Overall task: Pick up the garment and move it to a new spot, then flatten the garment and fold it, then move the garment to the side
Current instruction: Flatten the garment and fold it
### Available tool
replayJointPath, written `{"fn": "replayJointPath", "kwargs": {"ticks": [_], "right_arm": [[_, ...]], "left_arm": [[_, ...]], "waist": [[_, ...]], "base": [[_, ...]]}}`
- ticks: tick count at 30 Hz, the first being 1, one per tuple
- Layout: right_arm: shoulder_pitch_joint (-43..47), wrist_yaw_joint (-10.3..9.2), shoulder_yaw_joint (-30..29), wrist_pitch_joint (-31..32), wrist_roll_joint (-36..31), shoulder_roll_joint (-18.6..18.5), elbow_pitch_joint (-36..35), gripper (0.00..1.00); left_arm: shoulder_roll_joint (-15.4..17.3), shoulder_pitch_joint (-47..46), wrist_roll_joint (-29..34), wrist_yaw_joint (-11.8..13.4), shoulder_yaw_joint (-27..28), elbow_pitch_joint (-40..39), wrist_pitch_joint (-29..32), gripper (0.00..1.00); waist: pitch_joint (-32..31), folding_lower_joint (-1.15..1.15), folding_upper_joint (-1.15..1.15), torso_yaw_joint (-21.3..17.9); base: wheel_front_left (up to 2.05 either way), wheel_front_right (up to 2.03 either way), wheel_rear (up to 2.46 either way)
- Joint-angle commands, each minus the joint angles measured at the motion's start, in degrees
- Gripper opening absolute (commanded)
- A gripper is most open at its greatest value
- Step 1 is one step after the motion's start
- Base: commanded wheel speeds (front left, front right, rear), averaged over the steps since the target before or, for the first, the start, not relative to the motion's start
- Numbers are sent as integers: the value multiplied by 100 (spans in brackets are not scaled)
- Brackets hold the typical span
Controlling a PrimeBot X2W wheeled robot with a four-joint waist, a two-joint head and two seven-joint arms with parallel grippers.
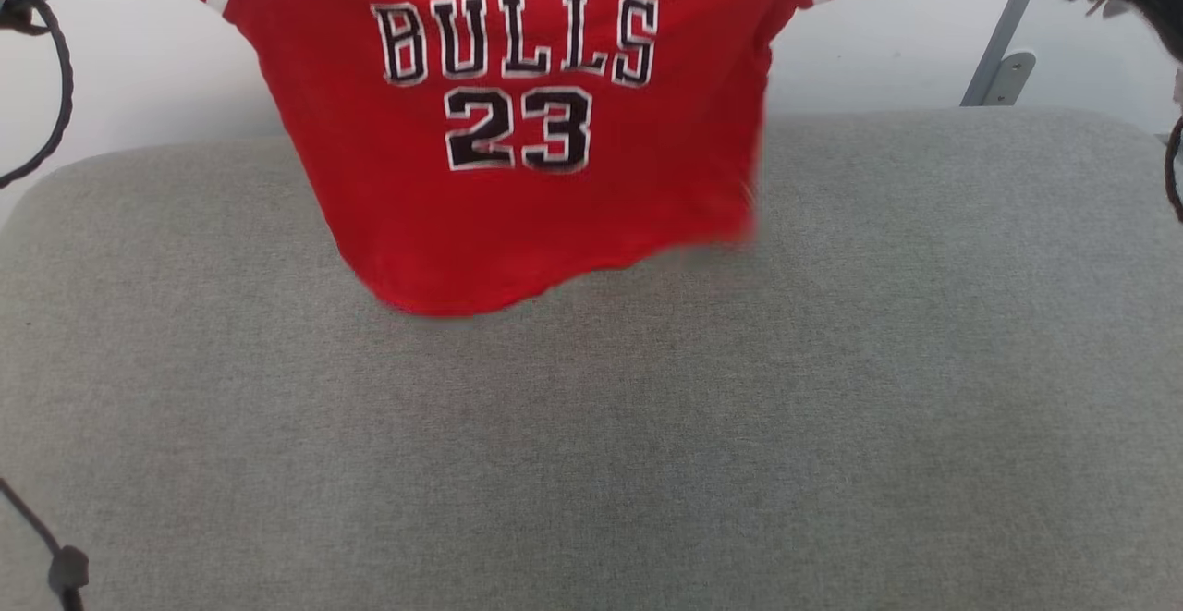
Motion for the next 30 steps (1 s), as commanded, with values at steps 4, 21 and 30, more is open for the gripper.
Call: {"fn": "replayJointPath", "kwargs": {"ticks": [4,21,30], "right_arm": [[-241,-2,74,-155,79,19,234,0],[-1846,-2,149,-2336,-956,339,1613,0],[-2772,-2,-284,-4041,-2186,659,2605,0]], "left_arm": [[-79,-166,-165,-57,116,107,-118,0],[-460,-1392,178,-308,321,699,-1938,0],[-661,-2289,520,-411,345,1255,-3436,0]], "waist": [[21,0,0,-19],[1456,0,0,-114],[2152,0,0,-91]], "base": [[0,0,0],[0,0,0],[0,0,0]]}}
